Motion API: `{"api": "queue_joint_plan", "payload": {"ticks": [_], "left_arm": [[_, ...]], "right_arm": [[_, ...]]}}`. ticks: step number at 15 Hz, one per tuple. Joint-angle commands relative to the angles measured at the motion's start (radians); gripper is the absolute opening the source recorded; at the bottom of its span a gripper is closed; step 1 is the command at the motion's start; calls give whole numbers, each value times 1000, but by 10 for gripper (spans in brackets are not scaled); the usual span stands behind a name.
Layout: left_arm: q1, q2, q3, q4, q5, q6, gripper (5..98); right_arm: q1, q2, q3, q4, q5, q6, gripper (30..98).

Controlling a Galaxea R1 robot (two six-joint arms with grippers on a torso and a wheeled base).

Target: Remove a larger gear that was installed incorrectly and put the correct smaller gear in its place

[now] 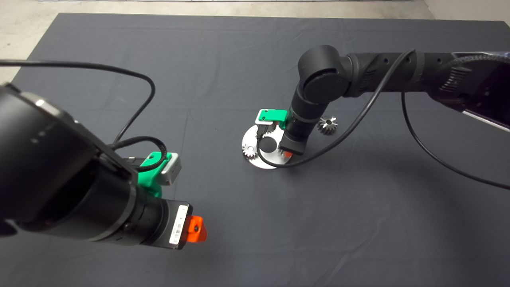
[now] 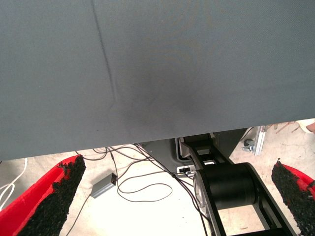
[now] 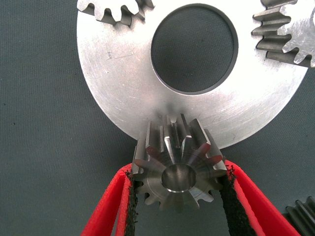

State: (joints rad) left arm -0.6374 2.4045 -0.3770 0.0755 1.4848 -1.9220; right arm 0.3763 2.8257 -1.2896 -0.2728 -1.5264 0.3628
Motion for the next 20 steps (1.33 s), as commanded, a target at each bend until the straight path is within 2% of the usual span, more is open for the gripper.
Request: {"api": "queue_joint_plan", "payload": {"ticks": [1, 15, 20], "left_arm": [[-15, 2, 15, -16, 2, -3, 976], [-15, 2, 14, -16, 3, -3, 976], [-15, 2, 14, -16, 3, -3, 976]], "right_arm": [[15, -2, 14, 24, -132, -7, 383], [21, -8, 43, 23, -132, -8, 383], [21, -12, 43, -26, -132, -8, 382]]}}
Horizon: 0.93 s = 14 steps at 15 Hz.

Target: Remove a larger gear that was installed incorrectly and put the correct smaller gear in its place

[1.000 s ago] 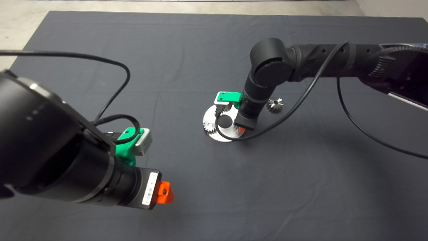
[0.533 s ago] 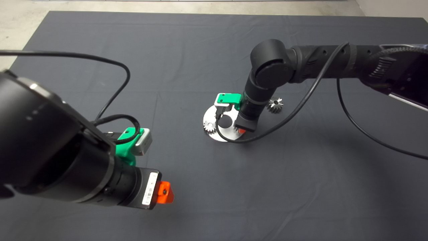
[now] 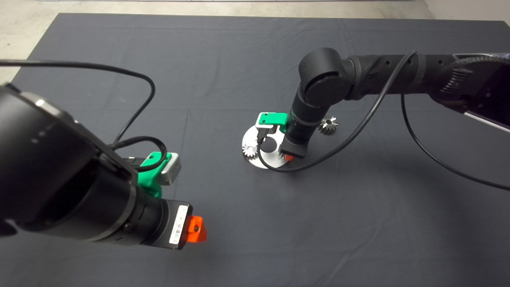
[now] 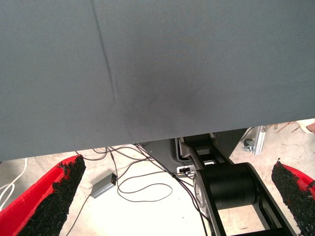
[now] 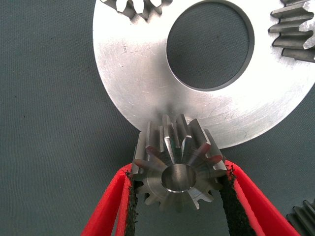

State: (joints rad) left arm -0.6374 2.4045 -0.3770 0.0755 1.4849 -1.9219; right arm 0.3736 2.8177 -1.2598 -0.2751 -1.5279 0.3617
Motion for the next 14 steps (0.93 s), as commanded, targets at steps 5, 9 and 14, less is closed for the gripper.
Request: {"api": "queue_joint_plan", "payload": {"ticks": [5, 9, 14], "left_arm": [[-15, 3, 14, -16, 3, -3, 976], [-15, 3, 14, -16, 3, -2, 976], [-15, 2, 14, -14, 3, -2, 976]], "right_arm": [[24, -13, 8, -30, -130, -7, 382], [24, -14, 7, -30, -130, -7, 382], [25, -8, 7, -55, -130, -7, 384]]}}
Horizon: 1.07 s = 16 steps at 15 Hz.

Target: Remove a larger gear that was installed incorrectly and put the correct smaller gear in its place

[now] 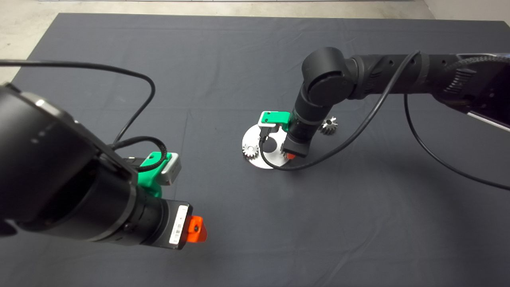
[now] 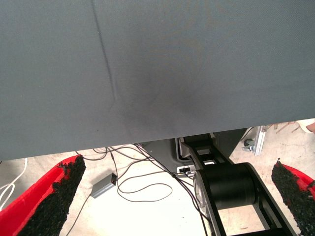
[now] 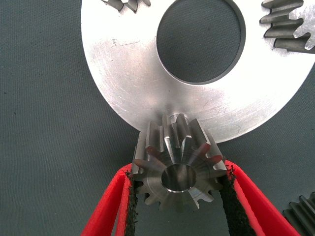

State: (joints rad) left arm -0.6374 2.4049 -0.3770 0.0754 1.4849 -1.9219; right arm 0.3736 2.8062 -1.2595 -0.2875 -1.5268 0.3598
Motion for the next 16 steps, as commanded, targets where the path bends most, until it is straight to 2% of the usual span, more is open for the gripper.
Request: {"api": "queue_joint_plan", "payload": {"ticks": [1, 16], "left_arm": [[-15, 2, 14, -14, 3, -2, 976], [-15, 1, 14, -13, 3, 0, 976]], "right_arm": [[25, 7, 7, -43, -131, -4, 382], [24, 36, 0, -59, -131, 1, 383]]}}
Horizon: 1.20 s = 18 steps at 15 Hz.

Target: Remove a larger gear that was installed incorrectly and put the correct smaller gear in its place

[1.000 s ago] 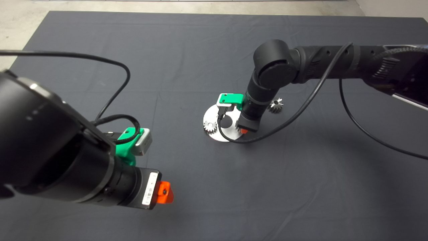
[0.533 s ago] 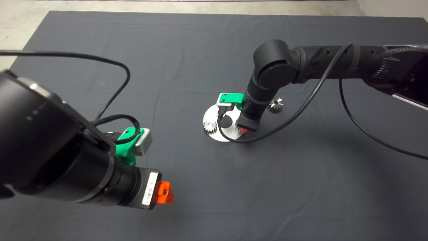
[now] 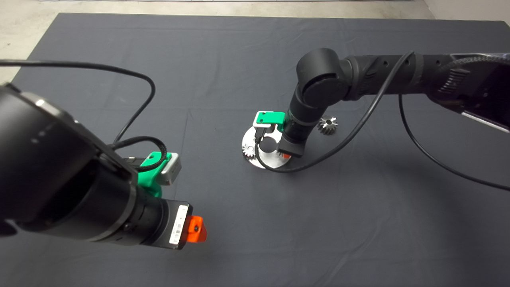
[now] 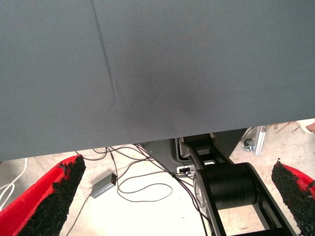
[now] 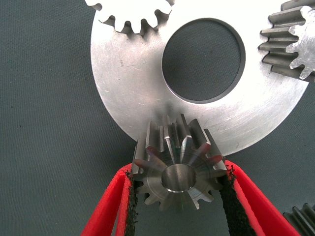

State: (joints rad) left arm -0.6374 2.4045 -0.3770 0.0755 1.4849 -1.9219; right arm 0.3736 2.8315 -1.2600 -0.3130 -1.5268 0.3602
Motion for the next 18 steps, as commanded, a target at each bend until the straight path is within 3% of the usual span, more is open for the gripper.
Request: {"api": "queue_joint_plan", "payload": {"ticks": [1, 18], "left_arm": [[-15, 2, 14, -13, 3, 0, 976], [-15, 5, 14, -13, 0, 1, 976]], "right_arm": [[24, 9, -1, -43, -131, 0, 382], [25, -10, -14, -46, -131, 3, 383]]}}
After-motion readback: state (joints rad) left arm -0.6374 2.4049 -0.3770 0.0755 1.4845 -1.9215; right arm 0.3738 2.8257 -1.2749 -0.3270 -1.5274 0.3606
